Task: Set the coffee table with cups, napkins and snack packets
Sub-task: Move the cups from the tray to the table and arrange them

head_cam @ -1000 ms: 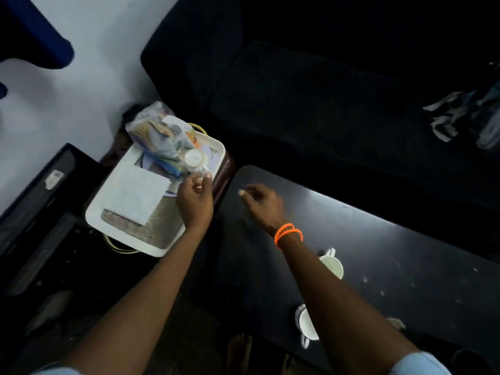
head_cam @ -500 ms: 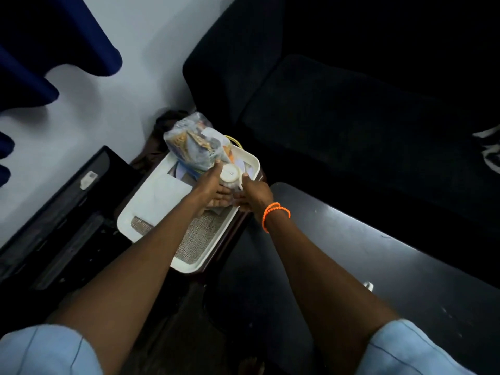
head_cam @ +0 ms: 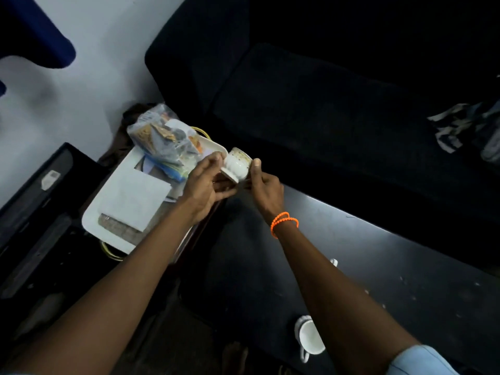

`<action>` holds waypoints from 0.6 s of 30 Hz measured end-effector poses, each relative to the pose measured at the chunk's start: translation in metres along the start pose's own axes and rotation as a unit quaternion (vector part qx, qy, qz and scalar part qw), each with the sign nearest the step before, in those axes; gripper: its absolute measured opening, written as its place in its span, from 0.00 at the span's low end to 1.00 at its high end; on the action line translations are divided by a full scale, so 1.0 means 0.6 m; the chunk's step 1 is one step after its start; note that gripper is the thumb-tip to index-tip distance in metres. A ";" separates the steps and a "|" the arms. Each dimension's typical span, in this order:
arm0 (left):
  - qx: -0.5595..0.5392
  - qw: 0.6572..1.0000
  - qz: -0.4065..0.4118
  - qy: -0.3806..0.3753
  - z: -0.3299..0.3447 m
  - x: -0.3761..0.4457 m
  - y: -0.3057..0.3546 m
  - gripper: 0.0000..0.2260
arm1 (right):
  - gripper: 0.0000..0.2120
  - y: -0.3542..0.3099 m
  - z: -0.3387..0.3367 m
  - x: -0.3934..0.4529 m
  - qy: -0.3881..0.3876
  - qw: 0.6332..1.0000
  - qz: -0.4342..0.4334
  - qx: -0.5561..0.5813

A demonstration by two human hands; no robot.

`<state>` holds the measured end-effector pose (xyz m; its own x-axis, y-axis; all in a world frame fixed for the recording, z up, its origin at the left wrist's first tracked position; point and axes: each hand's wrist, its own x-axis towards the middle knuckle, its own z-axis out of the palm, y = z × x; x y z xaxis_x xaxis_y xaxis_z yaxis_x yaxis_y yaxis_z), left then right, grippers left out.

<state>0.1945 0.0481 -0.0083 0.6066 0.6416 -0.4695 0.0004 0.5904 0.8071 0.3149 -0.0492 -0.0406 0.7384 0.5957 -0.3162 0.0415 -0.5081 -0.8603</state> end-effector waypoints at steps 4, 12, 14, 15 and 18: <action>0.063 0.996 -0.018 -0.054 0.067 -0.018 -0.045 0.05 | 0.51 0.041 -0.085 -0.013 0.012 0.995 0.067 0.070; 0.272 0.942 -0.008 -0.195 0.201 -0.084 -0.171 0.31 | 0.36 0.138 -0.268 -0.108 0.026 0.980 0.108 0.163; 0.304 0.930 0.018 -0.208 0.248 -0.104 -0.214 0.30 | 0.25 0.164 -0.310 -0.144 0.031 0.988 0.079 0.132; 0.317 0.925 0.032 -0.208 0.269 -0.113 -0.236 0.29 | 0.21 0.178 -0.330 -0.160 0.033 0.990 0.070 0.115; 0.397 0.894 0.075 -0.194 0.326 -0.137 -0.291 0.29 | 0.23 0.219 -0.385 -0.198 0.045 0.997 0.055 0.031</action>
<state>0.3001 -0.2033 -0.0407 0.8776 0.3745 -0.2992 0.3665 -0.1217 0.9224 0.3883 -0.3304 -0.0236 0.7943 0.4782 -0.3748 -0.0828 -0.5259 -0.8465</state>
